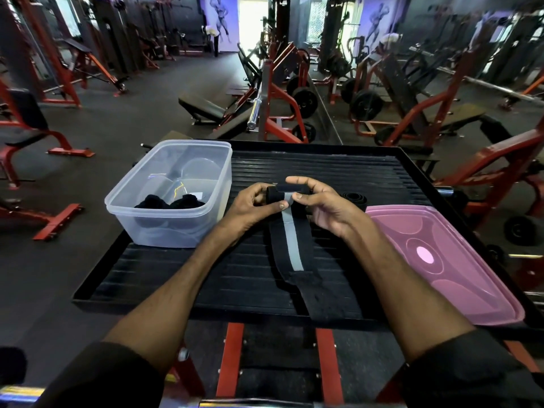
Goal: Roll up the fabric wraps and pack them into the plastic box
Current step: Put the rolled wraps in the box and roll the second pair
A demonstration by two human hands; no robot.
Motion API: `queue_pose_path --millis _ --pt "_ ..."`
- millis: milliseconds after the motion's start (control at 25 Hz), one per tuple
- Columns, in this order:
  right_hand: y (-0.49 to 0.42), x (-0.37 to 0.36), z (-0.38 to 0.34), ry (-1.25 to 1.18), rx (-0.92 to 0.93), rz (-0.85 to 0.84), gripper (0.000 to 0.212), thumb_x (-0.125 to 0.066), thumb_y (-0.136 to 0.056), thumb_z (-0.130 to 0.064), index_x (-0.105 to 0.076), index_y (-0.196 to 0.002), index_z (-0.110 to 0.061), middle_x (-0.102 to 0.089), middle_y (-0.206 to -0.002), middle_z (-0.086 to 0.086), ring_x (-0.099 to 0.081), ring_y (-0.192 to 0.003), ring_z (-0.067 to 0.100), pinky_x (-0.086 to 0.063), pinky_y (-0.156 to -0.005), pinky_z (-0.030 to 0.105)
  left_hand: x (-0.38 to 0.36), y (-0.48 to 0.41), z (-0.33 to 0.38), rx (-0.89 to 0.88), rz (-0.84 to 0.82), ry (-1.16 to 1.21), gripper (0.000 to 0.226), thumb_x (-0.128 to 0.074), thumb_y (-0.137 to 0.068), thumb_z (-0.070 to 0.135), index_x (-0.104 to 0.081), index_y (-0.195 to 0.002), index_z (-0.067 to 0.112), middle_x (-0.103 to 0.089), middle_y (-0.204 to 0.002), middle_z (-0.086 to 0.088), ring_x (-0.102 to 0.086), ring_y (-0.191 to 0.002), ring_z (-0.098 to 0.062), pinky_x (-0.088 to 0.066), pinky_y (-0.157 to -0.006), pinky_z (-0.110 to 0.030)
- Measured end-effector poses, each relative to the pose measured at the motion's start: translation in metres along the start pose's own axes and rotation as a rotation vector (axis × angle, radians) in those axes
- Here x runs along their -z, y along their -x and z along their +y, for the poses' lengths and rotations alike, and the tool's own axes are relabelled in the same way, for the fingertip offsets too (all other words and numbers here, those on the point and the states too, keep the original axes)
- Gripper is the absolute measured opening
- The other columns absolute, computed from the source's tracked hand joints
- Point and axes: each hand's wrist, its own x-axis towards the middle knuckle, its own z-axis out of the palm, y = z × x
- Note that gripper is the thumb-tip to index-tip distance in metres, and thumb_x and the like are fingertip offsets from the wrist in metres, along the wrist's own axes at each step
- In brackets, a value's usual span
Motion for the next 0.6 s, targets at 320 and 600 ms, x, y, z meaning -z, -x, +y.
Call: queue_pose_path --millis 320,600 --pt "0.007 -0.006 -0.002 0.124 -0.140 -0.026 0.019 -0.064 -0.097 -0.028 -0.067 -0.115 -0.021 -0.075 -0.105 0.000 -0.071 -0.097 0.016 -0.057 -0.082 0.033 0.001 0.000 0.005 -0.136 0.067 -0.124 0.046 -0.088 -0.071 0.001 -0.066 -0.110 0.011 -0.072 -0.106 0.003 -0.068 -0.097 -0.001 -0.051 -0.087 -0.017" --pt "0.002 0.001 0.004 0.142 -0.013 0.084 0.032 -0.070 -0.086 0.001 -0.067 -0.112 -0.018 -0.074 -0.097 0.000 -0.069 -0.093 0.019 -0.057 -0.085 0.037 0.002 0.004 0.011 0.102 -0.130 0.063 0.054 -0.076 -0.086 0.005 -0.056 -0.132 0.025 -0.069 -0.115 0.004 -0.066 -0.100 -0.003 -0.053 -0.082 -0.023"
